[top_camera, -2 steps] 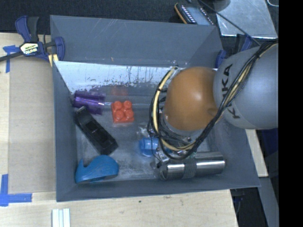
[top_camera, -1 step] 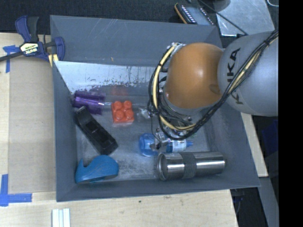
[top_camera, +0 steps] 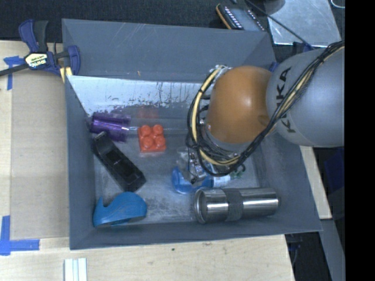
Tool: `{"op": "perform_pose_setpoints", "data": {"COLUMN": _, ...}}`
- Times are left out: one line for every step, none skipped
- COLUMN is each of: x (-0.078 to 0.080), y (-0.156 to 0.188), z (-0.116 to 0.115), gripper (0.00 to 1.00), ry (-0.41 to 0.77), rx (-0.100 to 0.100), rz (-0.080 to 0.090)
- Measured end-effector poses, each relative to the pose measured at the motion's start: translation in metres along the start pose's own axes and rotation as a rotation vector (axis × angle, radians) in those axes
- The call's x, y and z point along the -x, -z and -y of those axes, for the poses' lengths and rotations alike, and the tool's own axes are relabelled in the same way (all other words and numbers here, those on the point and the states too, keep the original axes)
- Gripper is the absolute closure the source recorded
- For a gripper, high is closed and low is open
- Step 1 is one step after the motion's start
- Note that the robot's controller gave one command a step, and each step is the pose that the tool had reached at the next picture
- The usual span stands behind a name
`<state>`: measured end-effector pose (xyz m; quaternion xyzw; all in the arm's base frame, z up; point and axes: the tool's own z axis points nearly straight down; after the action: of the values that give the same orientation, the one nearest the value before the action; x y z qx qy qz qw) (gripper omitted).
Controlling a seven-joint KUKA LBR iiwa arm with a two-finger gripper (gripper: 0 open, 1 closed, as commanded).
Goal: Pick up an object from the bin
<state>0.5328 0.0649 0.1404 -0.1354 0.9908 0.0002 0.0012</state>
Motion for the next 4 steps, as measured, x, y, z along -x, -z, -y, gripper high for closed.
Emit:
{"op": "perform_pose_setpoints", "data": {"x": -0.001, "y": -0.001, "z": 0.0, "gripper": 0.0, "ry": -0.001, "rx": 0.0, "rz": -0.003}}
{"op": "perform_pose_setpoints", "data": {"x": -0.001, "y": -0.001, "z": 0.0, "gripper": 0.0, "ry": -0.001, "rx": 0.0, "rz": -0.003}}
{"op": "perform_pose_setpoints", "data": {"x": -0.016, "y": -0.067, "z": 0.017, "gripper": 0.0, "ry": -0.01, "rx": 0.008, "rz": -0.002}}
{"op": "perform_pose_setpoints", "data": {"x": -0.013, "y": -0.055, "z": 0.024, "gripper": 1.0, "ry": -0.094, "rx": 0.003, "rz": 0.004}}
